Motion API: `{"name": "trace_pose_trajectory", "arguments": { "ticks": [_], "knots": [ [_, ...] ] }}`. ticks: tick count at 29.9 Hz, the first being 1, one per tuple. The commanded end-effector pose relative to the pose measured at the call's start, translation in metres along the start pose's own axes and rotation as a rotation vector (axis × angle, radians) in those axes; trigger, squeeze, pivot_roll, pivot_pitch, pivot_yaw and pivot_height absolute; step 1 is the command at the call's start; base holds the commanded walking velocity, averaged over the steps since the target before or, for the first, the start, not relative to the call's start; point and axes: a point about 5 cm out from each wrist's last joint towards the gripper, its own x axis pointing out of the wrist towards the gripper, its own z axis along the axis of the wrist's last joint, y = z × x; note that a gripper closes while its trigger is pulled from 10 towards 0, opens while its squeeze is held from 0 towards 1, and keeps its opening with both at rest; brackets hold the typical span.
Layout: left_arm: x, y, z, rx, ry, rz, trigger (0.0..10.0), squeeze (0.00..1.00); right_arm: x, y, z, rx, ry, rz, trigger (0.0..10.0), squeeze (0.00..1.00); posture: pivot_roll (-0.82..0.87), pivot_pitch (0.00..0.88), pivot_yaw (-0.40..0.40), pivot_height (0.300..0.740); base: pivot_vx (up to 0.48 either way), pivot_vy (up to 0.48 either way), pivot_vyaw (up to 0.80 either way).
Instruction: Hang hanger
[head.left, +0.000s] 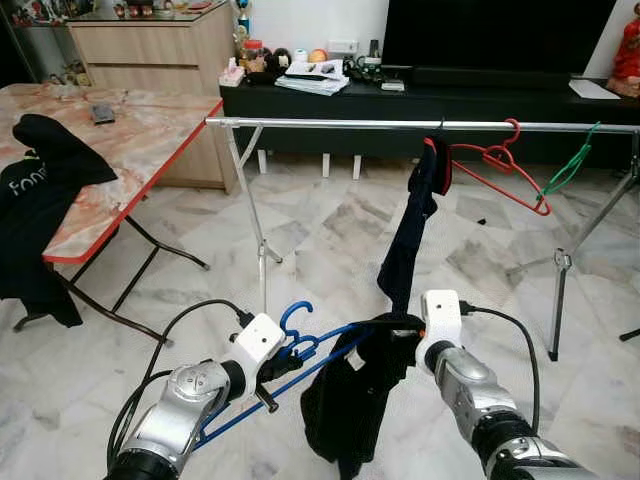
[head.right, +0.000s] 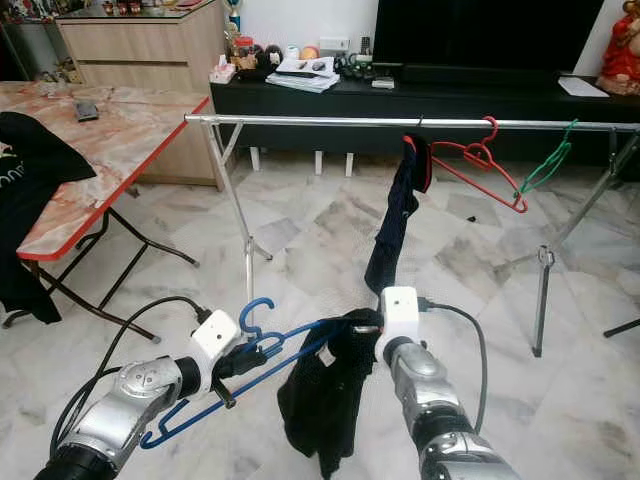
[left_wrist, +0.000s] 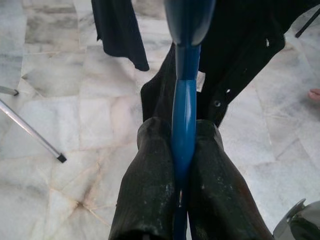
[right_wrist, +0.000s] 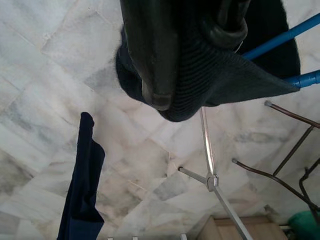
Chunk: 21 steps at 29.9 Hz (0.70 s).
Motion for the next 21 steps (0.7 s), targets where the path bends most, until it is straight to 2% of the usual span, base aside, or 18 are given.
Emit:
{"name": "trace_pose_trajectory", "arguments": {
  "ticks": [1, 8, 16, 21],
  "knots": [
    [-0.001, 0.004, 0.010, -0.010, -0.059, 0.001, 10.0, 0.00, 0.000, 0.001, 0.007, -0.021, -0.018, 0.031, 10.0, 0.00, 0.08, 0.012, -0.015, 0.740, 0.000, 0.000, 0.00],
    [-0.003, -0.004, 0.014, -0.051, -0.096, -0.081, 10.0, 0.00, 0.001, 0.004, 0.010, -0.075, -0.022, 0.072, 10.0, 0.00, 0.09, 0.013, -0.013, 0.740, 0.000, 0.000, 0.00],
    [-0.005, -0.005, 0.021, -0.101, -0.152, -0.122, 10.0, 0.00, 0.001, 0.007, 0.013, -0.148, -0.006, 0.137, 10.0, 0.00, 0.09, 0.012, -0.011, 0.740, 0.000, 0.000, 0.00],
    [-0.005, -0.006, 0.022, -0.102, -0.149, -0.131, 10.0, 0.00, 0.001, 0.010, 0.017, -0.208, -0.005, 0.177, 10.0, 0.00, 0.09, 0.011, -0.008, 0.740, 0.000, 0.000, 0.00]
  ]
}}
